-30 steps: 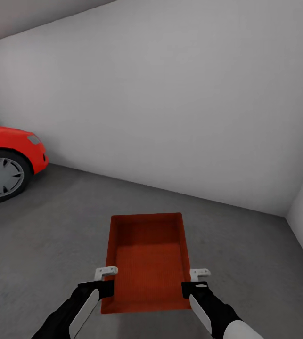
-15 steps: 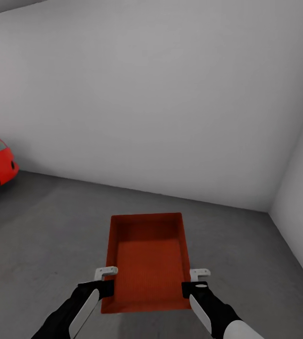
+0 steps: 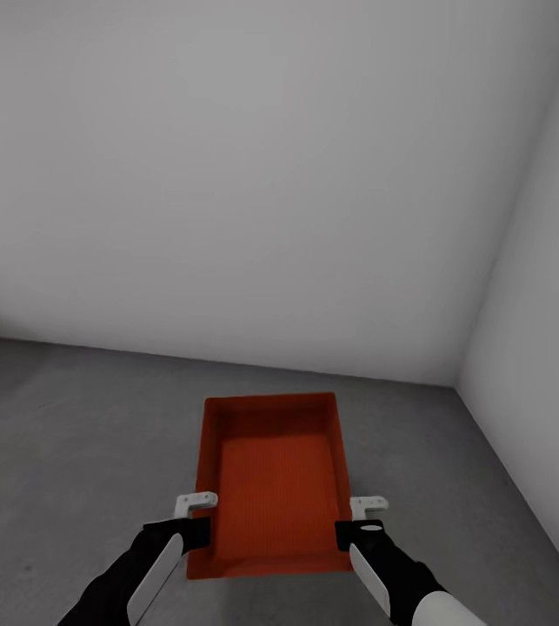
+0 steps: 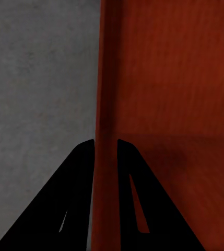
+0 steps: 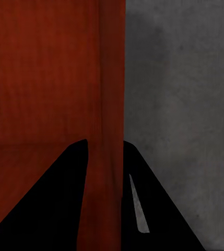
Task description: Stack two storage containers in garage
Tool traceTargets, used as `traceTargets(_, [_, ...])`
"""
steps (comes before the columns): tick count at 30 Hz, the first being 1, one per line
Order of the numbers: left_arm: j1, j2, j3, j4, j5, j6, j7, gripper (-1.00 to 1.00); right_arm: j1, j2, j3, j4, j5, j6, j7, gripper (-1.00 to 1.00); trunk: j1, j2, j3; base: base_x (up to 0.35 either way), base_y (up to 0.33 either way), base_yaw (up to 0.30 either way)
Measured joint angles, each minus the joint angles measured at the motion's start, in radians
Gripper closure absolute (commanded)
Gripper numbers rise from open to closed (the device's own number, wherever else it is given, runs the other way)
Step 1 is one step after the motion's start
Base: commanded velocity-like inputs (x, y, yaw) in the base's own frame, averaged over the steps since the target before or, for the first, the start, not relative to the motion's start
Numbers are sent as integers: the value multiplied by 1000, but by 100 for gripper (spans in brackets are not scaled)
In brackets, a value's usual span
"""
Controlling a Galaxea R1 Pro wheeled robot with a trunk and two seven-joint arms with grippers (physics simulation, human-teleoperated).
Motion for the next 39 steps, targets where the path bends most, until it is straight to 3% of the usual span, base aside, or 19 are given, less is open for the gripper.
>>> traceTargets(25, [0,0,0,0,0,0,0,100,0,0,0,0,-1,0,0,100,0,0,0,249,-205,-245])
traceTargets(39, [0,0,0,0,0,0,0,100,0,0,0,0,0,0,0,100,0,0,0,36,-71,-229])
